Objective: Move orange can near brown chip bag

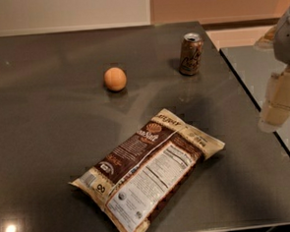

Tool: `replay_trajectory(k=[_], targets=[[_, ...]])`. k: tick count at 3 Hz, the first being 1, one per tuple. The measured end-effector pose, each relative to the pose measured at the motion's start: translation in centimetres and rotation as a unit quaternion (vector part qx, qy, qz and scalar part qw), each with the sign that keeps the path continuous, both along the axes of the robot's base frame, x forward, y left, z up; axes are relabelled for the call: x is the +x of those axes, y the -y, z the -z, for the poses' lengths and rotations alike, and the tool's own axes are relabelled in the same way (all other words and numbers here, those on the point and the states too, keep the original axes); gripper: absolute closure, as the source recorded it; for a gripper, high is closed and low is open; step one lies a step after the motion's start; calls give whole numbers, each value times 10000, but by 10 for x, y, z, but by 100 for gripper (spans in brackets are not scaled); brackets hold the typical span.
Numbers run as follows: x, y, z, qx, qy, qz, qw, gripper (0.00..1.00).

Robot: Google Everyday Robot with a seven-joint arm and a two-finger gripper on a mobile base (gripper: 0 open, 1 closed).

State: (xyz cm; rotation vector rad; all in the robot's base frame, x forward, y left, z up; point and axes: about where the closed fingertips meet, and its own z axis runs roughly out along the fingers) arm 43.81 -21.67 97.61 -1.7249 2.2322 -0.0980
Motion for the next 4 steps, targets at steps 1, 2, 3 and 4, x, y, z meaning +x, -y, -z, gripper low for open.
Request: replay_trajectory(k=[1, 2, 3, 4], targets=[[1, 0, -1, 16, 35, -7, 10000, 0], [8, -1, -3, 207, 124, -52, 9997, 0], [34, -7, 0, 530, 246, -73, 9983, 0], [67, -18, 6, 765, 387, -95, 9963, 0]])
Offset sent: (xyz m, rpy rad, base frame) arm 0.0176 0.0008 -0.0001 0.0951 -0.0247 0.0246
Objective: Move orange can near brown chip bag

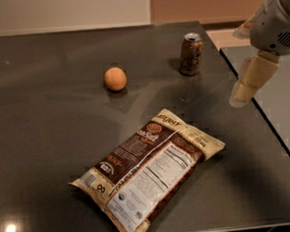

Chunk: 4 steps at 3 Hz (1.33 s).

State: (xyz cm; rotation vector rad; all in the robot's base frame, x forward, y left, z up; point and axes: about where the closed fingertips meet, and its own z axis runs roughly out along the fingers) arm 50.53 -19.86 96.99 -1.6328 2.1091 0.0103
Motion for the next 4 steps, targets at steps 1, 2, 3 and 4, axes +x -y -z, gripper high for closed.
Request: replay_trajectory(k=[1, 2, 3, 4], targets=[[36, -16, 6, 290, 183, 132, 9993, 0], [73, -30, 12, 553, 334, 374, 9972, 0], [110, -36, 18, 798, 406, 647, 9939, 0], [144, -33, 30, 961, 415, 964, 9898, 0]])
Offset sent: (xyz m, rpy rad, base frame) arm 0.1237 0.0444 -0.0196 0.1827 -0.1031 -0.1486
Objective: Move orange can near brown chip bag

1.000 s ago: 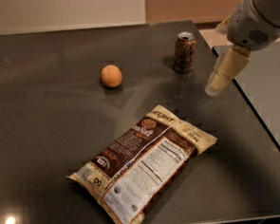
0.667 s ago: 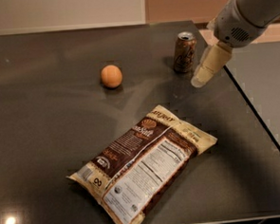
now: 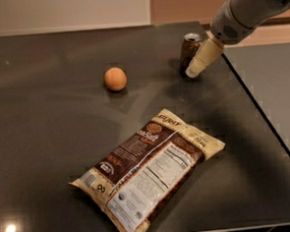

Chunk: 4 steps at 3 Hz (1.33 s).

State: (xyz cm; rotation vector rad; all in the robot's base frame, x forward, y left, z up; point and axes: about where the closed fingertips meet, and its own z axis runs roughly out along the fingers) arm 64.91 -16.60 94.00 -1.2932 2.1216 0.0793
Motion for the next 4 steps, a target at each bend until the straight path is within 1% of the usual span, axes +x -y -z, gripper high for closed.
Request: replay_trajectory(k=[1, 2, 3, 4], targets=[[27, 10, 15, 106, -124, 361, 9992, 0], [44, 18, 28, 317, -284, 456, 9980, 0], [62, 13, 38, 616, -378, 427, 9965, 0], [78, 7, 40, 865, -387, 411, 9946, 0]])
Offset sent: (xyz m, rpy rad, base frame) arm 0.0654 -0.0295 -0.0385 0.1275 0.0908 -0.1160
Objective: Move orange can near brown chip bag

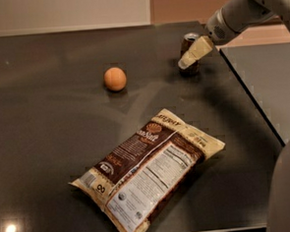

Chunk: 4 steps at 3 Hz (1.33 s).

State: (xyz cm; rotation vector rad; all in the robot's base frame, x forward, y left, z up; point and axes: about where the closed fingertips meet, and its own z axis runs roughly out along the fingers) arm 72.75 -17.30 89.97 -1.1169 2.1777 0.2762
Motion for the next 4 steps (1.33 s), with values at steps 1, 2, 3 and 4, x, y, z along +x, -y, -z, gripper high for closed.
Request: replay_trajectory(k=[1, 2, 3, 4], targets=[[14, -1, 1, 127, 7, 73, 9999, 18], [20, 4, 1, 231, 2, 149, 9996, 41], [19, 7, -3, 318, 22, 187, 9993, 64], [5, 7, -11, 397, 44, 48, 9992, 87]])
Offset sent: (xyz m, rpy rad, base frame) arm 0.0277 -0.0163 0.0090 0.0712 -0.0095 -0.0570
